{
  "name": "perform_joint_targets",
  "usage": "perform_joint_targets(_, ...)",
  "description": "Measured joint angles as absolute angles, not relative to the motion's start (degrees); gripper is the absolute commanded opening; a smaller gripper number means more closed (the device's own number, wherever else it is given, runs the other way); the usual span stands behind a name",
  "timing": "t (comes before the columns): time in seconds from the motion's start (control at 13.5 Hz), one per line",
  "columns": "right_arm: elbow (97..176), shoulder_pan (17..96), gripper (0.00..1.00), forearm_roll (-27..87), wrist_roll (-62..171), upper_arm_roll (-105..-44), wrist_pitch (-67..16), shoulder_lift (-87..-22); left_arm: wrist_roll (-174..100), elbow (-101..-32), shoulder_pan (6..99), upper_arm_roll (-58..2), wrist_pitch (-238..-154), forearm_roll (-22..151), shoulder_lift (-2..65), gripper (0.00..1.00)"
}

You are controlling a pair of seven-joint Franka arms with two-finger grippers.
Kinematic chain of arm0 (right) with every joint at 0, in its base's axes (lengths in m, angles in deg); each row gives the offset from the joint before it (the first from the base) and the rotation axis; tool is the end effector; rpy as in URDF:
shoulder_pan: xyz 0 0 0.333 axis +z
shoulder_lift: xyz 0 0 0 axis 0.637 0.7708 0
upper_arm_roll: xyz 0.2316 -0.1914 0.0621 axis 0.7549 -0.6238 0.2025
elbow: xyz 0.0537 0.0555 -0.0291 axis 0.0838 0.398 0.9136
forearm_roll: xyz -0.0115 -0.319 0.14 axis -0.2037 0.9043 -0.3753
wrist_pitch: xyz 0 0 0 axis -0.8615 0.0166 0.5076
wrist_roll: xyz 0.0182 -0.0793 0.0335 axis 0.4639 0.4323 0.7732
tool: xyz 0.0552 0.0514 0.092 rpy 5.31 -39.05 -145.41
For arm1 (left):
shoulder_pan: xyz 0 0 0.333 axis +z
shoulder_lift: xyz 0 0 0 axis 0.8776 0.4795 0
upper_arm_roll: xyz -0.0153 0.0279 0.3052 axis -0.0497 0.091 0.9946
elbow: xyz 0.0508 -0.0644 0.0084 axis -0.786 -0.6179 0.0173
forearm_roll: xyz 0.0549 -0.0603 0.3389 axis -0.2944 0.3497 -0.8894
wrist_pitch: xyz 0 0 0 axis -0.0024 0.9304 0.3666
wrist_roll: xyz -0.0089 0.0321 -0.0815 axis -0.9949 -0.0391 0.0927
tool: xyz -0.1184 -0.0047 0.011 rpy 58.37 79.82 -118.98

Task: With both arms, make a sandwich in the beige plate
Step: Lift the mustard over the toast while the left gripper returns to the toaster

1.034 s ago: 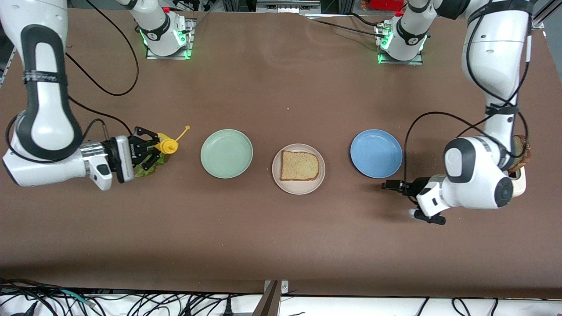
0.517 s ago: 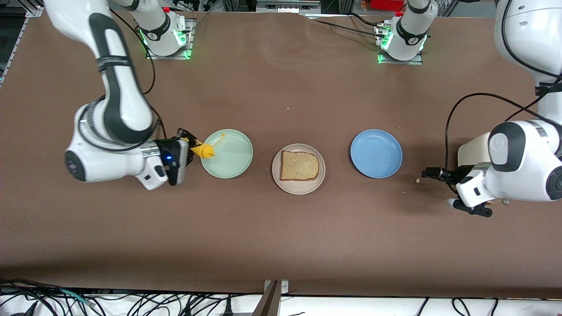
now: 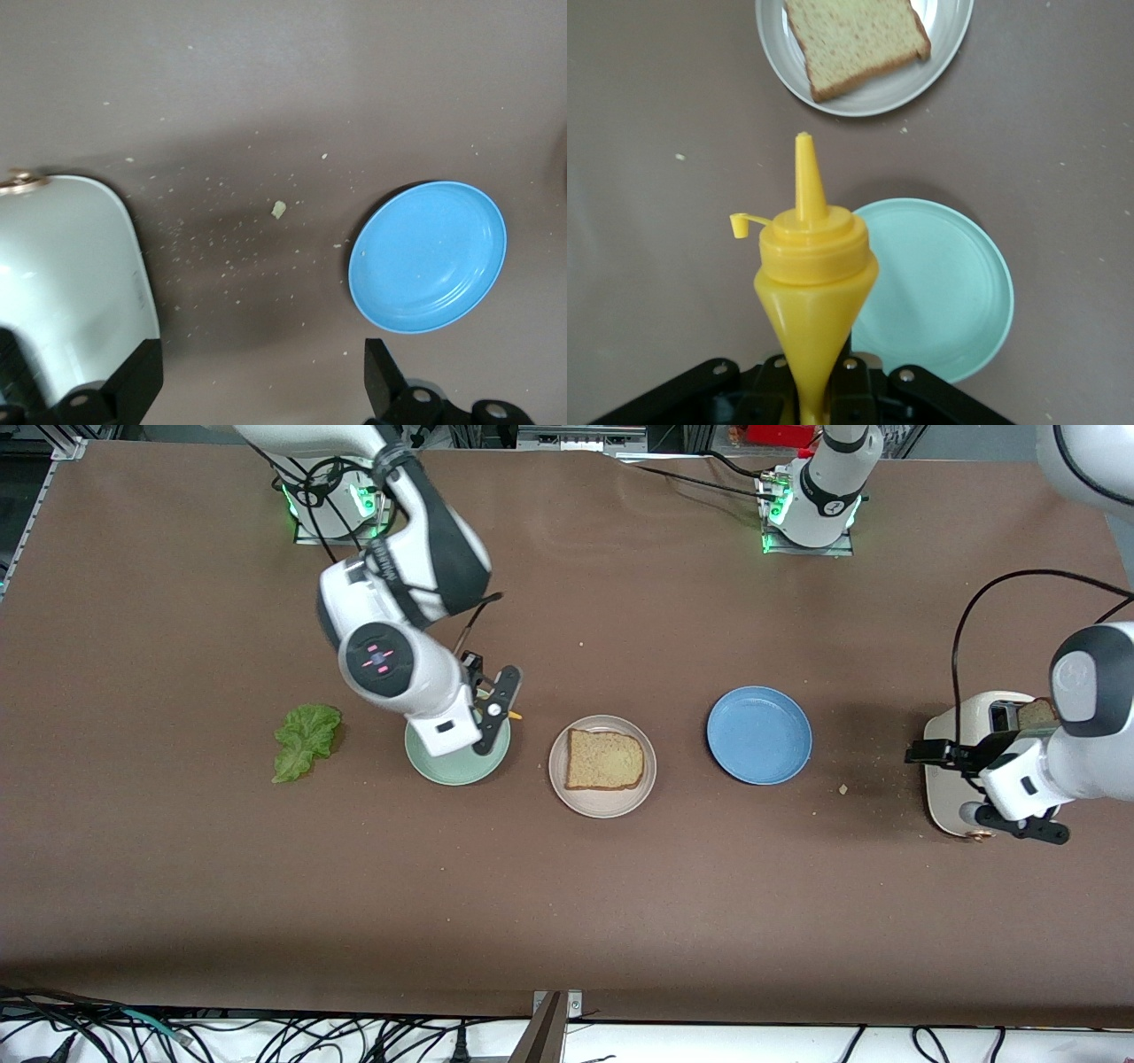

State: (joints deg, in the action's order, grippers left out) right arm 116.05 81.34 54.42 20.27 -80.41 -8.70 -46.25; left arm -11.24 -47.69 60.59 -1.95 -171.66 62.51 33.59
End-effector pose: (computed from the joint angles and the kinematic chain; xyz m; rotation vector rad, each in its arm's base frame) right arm 0.5286 0.3616 0.3772 -2.5030 -1.6808 0.2950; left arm 0.6147 0.0462 0.4020 2.9893 -0.2953 -0.3689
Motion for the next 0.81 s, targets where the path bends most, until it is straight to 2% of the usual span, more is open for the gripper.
perform_joint_targets(0.37,115.9,86.7,0.00,65.9,27.6,-80.4,-12.3,-44.3,-15.9,-47.6,60.6,-2.0,-167.4,60.3,27.4,1.00)
perform_joint_targets(0.81,111.6,92.2,0.00,79.4,28.6,-80.4,-13.2,-38.0,-23.3,-47.5,60.5,-3.0,-165.9,60.3,21.3,1.00)
